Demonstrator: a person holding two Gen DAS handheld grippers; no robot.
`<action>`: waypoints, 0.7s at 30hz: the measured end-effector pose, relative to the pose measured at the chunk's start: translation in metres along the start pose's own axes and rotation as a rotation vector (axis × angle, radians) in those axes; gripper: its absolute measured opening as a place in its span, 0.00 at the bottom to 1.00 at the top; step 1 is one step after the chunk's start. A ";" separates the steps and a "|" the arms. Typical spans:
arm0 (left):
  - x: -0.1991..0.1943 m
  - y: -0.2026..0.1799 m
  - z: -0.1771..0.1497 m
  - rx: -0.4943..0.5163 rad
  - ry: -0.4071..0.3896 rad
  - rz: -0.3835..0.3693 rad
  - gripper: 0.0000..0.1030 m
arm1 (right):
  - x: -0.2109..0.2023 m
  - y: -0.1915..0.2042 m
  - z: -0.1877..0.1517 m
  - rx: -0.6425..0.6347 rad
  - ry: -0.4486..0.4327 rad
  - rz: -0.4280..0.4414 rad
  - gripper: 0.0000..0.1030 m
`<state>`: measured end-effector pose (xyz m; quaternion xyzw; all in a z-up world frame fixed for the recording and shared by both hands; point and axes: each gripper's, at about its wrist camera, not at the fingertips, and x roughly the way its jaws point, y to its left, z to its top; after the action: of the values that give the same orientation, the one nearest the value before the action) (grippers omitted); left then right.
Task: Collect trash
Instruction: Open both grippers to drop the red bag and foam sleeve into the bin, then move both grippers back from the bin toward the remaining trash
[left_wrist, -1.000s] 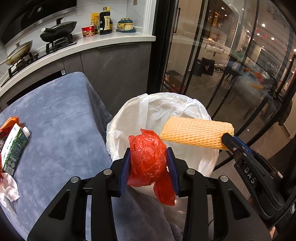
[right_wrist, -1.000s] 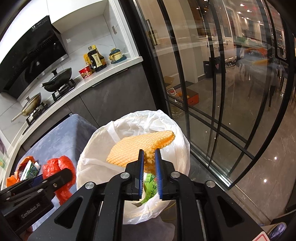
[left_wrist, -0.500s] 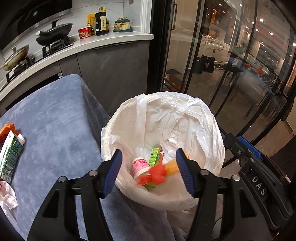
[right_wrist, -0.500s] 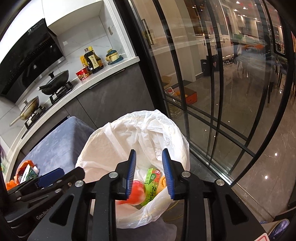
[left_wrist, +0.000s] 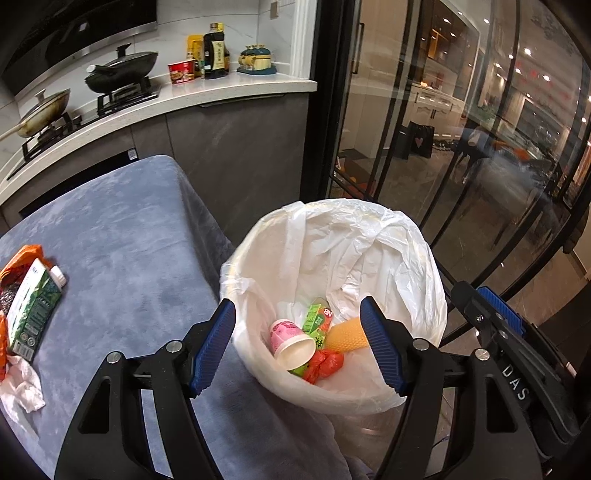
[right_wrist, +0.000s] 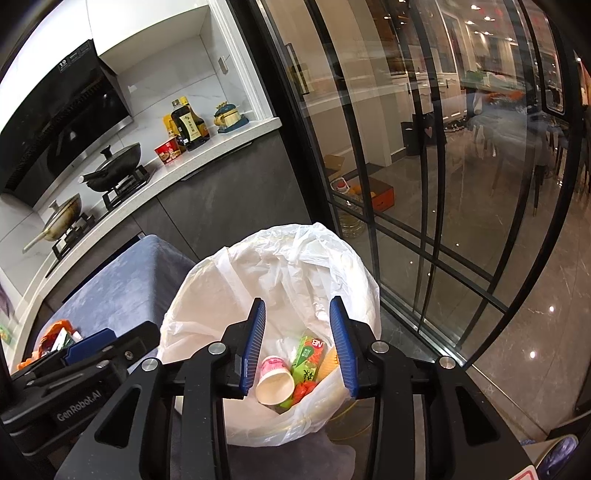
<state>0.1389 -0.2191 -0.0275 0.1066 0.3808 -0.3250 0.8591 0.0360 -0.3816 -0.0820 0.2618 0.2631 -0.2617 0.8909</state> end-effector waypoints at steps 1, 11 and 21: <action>-0.004 0.003 0.000 -0.005 -0.004 0.003 0.64 | -0.002 0.002 0.000 -0.002 -0.001 0.002 0.39; -0.046 0.051 -0.014 -0.082 -0.049 0.061 0.73 | -0.022 0.038 -0.008 -0.054 -0.014 0.044 0.42; -0.097 0.125 -0.039 -0.210 -0.088 0.143 0.77 | -0.045 0.101 -0.025 -0.141 -0.010 0.130 0.43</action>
<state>0.1476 -0.0600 0.0084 0.0285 0.3658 -0.2256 0.9025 0.0557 -0.2779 -0.0396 0.2137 0.2588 -0.1854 0.9236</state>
